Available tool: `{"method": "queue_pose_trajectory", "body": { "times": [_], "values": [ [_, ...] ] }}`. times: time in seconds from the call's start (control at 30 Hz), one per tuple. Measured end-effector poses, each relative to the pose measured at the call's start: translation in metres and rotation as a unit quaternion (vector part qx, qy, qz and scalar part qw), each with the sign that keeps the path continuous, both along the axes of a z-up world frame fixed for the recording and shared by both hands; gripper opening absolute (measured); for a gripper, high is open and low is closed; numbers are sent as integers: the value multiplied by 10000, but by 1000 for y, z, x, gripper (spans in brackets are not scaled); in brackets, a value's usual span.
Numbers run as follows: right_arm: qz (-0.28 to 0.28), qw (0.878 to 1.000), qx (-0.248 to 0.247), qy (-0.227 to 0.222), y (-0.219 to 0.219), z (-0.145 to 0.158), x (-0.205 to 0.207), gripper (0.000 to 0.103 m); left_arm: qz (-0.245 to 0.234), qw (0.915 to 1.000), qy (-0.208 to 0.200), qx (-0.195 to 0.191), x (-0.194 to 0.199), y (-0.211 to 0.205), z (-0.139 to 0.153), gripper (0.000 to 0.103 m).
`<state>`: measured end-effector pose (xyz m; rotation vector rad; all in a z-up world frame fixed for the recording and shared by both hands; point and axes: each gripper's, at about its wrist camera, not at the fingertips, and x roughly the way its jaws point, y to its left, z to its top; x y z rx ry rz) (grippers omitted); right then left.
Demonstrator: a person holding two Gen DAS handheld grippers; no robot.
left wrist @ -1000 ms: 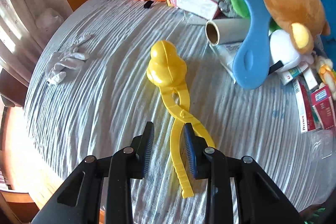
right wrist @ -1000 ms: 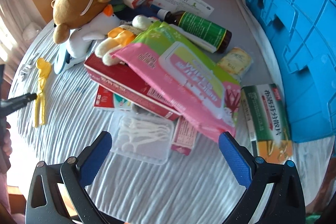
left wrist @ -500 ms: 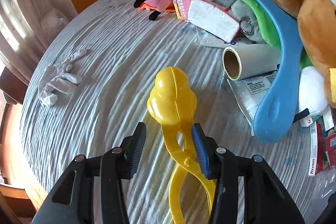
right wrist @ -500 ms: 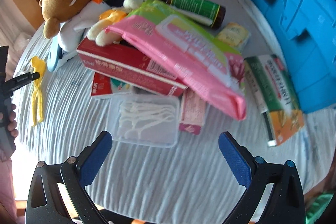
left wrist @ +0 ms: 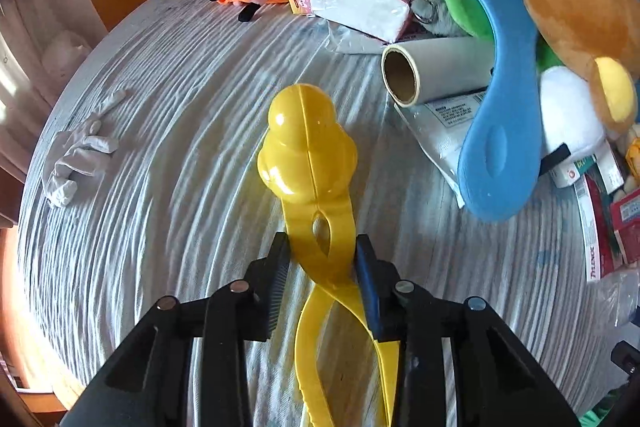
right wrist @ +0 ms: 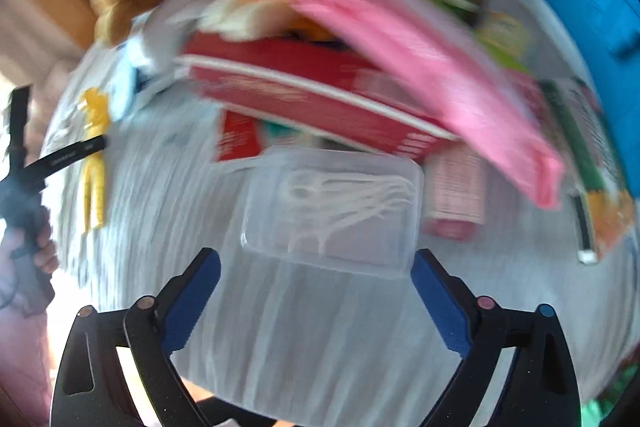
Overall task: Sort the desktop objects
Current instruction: 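Close the right gripper on the clear box of floss picks, then carry the yellow clip and clear floss box over the crate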
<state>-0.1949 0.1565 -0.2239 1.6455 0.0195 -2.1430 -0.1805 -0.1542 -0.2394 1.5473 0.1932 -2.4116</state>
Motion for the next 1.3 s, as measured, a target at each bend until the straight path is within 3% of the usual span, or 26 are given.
{"method": "queue_pose_trajectory", "body": {
  "times": [0.1, 0.27, 0.43, 0.53, 0.67, 0.97, 1.0, 1.17, 1.3],
  "values": [
    [649, 9973, -337, 28, -33, 11, 11, 94, -237, 9997, -26, -35, 19, 6, 1, 33],
    [848, 9941, 350, 587, -41, 23, 7, 98, -468, 9989, -10, 14, 32, 18, 0, 32],
    [755, 9957, 328, 415, -43, 16, 1, 103, -677, 9976, 30, 112, 28, 36, 0, 32],
    [485, 9977, 392, 247, -52, 10, 1, 103, -846, 9964, 75, -80, 34, 53, 1, 32],
    [201, 9992, 349, 5, -62, 3, 4, 103, -878, 9961, 59, -58, 40, 56, 0, 32],
    [-44, 9982, 599, -71, -77, -16, -4, 100, -943, 9955, 128, -50, 42, 58, -2, 32],
    [-44, 9980, 627, -5, -77, -13, -4, 91, -957, 9953, 152, -57, 43, 59, 0, 32],
    [71, 9977, 527, 410, -72, 10, 2, 91, -897, 9954, 339, -28, 46, 59, 15, 32],
    [125, 9956, 330, 865, -62, 46, 4, 91, -909, 9933, 698, -116, 56, 61, 44, 32]
  ]
}}
